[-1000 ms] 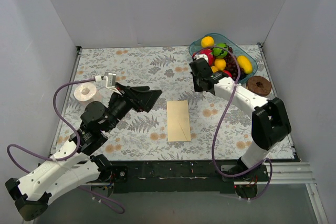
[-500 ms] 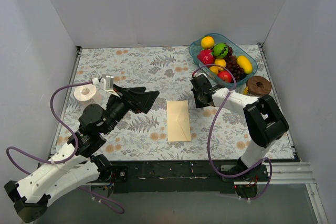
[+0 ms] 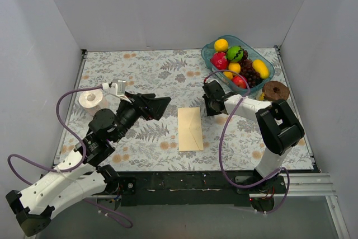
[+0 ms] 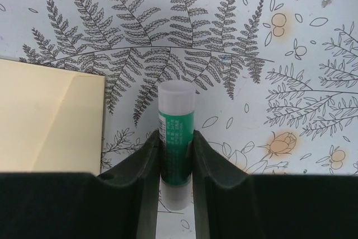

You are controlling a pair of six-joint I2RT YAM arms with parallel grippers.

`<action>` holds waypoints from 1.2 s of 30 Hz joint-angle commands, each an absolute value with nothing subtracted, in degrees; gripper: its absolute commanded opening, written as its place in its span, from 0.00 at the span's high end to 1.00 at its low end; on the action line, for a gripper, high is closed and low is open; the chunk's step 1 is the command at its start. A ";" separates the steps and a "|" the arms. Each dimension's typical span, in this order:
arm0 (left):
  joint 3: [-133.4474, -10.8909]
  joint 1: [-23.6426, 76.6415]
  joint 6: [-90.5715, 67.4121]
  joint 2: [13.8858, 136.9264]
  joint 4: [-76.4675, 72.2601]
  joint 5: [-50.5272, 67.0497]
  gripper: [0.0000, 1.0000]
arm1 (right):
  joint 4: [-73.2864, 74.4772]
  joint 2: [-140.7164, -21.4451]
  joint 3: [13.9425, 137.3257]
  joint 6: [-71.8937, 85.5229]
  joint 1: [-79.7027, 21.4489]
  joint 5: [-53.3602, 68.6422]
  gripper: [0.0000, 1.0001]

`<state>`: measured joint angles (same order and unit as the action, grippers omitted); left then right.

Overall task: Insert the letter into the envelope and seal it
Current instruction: Put down the solid glue at the center of the board, then reset both arms

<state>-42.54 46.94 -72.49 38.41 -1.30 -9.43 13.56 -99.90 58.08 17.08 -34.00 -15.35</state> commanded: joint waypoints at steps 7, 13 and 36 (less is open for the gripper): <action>-46.05 46.76 -69.96 40.96 4.30 -14.50 0.02 | 15.20 -101.60 56.07 17.23 -33.92 -13.18 0.52; -47.54 46.76 -68.99 42.10 5.62 -14.94 0.02 | 16.35 -100.12 57.13 16.87 -33.75 -13.62 0.48; -53.00 46.76 -71.46 49.58 12.39 -19.60 0.02 | 21.62 -48.81 51.78 17.48 -33.84 -1.50 0.18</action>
<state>-54.30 46.94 -70.81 53.12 13.50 -18.68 20.73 -57.47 58.81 16.40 -33.76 -7.09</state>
